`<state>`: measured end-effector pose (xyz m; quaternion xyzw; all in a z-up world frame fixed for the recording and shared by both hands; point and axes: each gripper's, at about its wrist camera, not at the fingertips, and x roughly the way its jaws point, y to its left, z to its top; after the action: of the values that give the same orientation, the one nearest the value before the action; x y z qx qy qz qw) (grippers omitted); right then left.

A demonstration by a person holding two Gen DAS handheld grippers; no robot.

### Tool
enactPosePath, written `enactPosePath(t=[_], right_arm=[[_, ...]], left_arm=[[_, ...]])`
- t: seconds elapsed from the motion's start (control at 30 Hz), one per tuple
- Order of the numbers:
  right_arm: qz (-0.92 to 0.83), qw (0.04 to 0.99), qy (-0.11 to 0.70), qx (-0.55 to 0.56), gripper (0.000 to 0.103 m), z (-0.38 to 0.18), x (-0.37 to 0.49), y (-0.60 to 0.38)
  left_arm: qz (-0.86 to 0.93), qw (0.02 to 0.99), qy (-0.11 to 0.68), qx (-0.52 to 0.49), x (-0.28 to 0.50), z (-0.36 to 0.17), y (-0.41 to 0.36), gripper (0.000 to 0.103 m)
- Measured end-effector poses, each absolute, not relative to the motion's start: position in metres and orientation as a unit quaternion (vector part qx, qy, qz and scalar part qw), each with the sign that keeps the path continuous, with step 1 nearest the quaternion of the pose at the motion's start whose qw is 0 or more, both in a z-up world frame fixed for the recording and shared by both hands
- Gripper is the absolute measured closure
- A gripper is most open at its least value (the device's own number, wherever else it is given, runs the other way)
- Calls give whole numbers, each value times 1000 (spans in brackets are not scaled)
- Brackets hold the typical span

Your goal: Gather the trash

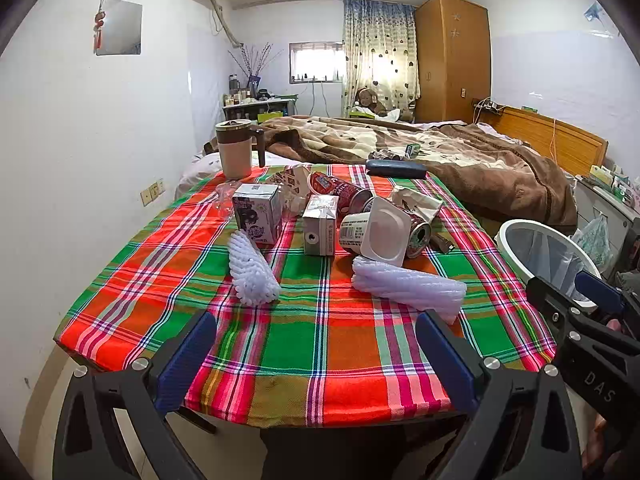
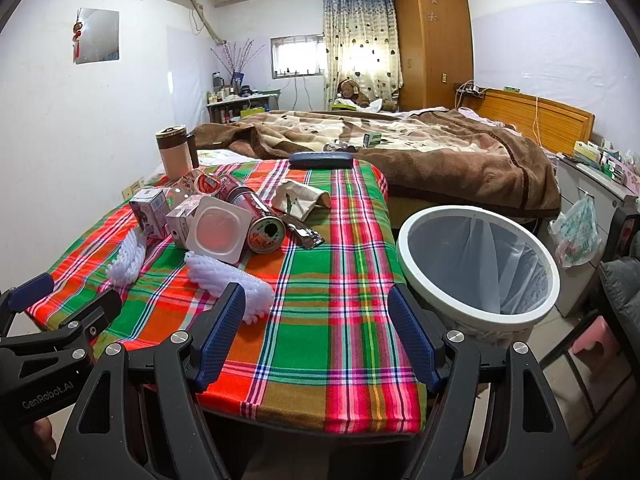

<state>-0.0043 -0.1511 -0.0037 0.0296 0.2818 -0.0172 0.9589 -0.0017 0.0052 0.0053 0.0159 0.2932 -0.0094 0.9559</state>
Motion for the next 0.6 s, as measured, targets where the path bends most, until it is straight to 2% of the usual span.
enactPosePath(t=[0.6], right_arm=[[-18, 959, 281, 29, 28, -3, -5, -151]], left_arm=[[-10, 956, 293, 15, -2, 6, 5, 2]])
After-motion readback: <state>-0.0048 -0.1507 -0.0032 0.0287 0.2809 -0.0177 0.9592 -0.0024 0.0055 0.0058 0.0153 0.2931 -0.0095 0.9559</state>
